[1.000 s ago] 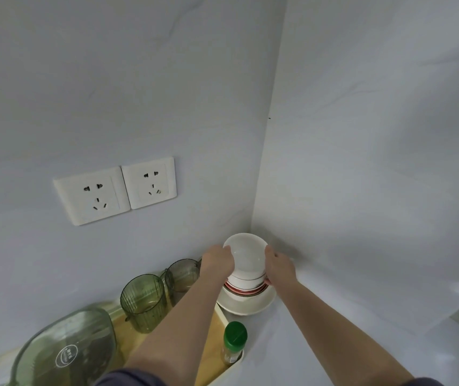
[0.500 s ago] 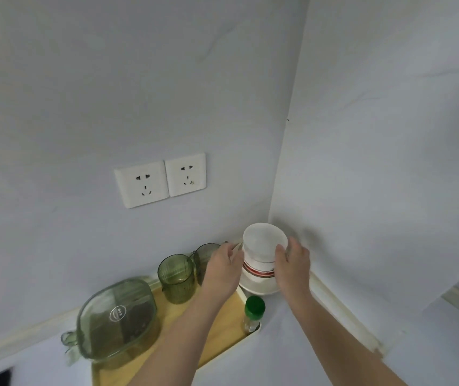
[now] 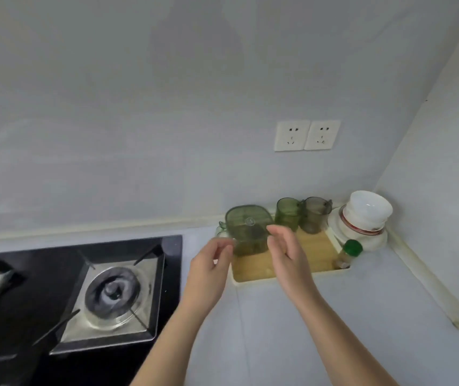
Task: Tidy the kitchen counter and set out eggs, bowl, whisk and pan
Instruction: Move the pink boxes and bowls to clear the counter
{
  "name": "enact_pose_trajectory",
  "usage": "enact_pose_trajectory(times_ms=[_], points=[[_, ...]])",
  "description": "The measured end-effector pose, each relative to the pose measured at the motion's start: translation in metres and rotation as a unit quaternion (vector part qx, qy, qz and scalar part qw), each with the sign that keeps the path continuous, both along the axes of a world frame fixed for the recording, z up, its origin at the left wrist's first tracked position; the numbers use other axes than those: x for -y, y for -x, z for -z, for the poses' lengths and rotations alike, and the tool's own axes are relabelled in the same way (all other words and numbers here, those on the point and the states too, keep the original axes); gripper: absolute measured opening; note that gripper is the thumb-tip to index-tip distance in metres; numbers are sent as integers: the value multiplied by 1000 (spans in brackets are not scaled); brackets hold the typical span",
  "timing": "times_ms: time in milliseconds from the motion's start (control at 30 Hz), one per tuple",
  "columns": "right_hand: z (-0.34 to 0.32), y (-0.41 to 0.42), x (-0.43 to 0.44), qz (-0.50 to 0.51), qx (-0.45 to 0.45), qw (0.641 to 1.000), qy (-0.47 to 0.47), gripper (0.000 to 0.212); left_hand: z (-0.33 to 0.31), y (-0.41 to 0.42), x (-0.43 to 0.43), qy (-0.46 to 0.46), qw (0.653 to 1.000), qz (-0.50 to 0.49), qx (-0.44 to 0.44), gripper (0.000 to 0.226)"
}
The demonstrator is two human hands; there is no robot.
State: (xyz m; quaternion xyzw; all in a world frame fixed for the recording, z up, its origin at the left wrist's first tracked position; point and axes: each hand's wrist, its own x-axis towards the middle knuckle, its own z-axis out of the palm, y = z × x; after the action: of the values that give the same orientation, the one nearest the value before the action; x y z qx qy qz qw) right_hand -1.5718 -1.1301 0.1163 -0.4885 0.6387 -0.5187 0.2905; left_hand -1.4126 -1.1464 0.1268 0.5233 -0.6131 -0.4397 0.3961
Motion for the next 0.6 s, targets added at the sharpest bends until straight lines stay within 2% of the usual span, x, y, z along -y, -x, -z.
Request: enact_pose_trajectory(times_ms=[267, 600], points=[[-5, -205, -81, -138, 37, 990, -13, 17, -8, -208, -125, 21, 993, -112, 6, 16], [-28, -442, -153, -306, 28, 952, -15, 14, -13, -437, -252, 36, 950, -310, -30, 17]])
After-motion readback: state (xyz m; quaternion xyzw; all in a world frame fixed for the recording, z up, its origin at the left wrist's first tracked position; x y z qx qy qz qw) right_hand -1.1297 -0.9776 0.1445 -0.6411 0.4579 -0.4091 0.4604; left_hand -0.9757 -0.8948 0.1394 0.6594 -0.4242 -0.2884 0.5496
